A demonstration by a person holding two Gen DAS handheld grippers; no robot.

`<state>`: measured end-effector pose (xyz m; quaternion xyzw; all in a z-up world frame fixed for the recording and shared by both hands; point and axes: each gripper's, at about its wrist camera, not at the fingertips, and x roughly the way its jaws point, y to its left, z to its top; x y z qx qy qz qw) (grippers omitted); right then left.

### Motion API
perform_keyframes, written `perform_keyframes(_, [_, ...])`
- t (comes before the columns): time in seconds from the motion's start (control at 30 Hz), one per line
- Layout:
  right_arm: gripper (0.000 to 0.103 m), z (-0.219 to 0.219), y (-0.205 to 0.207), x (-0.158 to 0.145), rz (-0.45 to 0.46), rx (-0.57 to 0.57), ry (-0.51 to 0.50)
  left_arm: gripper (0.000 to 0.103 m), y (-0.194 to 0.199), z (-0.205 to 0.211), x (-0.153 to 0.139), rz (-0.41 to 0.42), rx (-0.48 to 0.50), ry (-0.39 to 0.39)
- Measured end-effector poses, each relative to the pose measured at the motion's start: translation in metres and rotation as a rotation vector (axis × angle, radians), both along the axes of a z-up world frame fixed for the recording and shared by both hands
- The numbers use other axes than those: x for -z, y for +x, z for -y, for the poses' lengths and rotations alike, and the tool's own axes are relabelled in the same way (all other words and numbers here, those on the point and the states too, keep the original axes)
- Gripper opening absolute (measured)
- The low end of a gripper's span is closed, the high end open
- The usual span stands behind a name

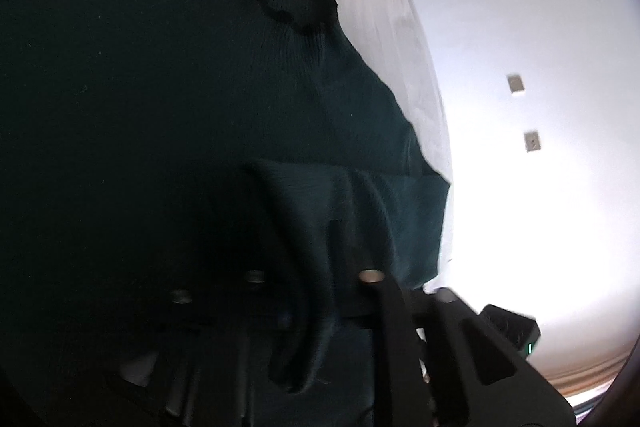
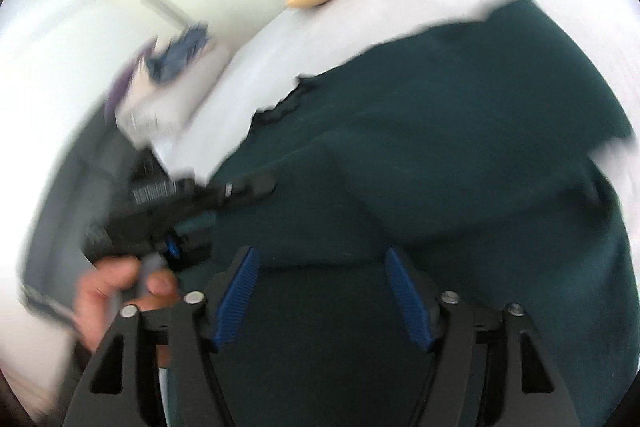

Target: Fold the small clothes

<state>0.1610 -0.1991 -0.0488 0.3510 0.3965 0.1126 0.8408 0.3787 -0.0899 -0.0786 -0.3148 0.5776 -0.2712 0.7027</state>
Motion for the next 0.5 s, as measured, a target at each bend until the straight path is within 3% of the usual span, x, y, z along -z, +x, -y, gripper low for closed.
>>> perform_keyframes(0.07, [0.076, 0.028, -0.017, 0.009, 0.012, 0.075, 0.176, 0.006, -0.005, 0.0, -0.005, 0.024, 0.013, 0.029])
perform_keyframes(0.2, [0.076, 0.07, -0.02, 0.021, 0.025, 0.197, 0.39, 0.006, -0.023, -0.021, -0.031, 0.097, -0.008, 0.062])
perform_keyframes(0.37, [0.083, 0.102, -0.019, 0.029, 0.052, 0.325, 0.604, 0.006, -0.026, -0.064, -0.06, 0.165, -0.096, 0.046])
perform_keyframes(0.5, [0.089, 0.102, -0.014, 0.033, 0.063, 0.387, 0.701, 0.006, -0.027, -0.092, -0.061, 0.17, -0.147, 0.027])
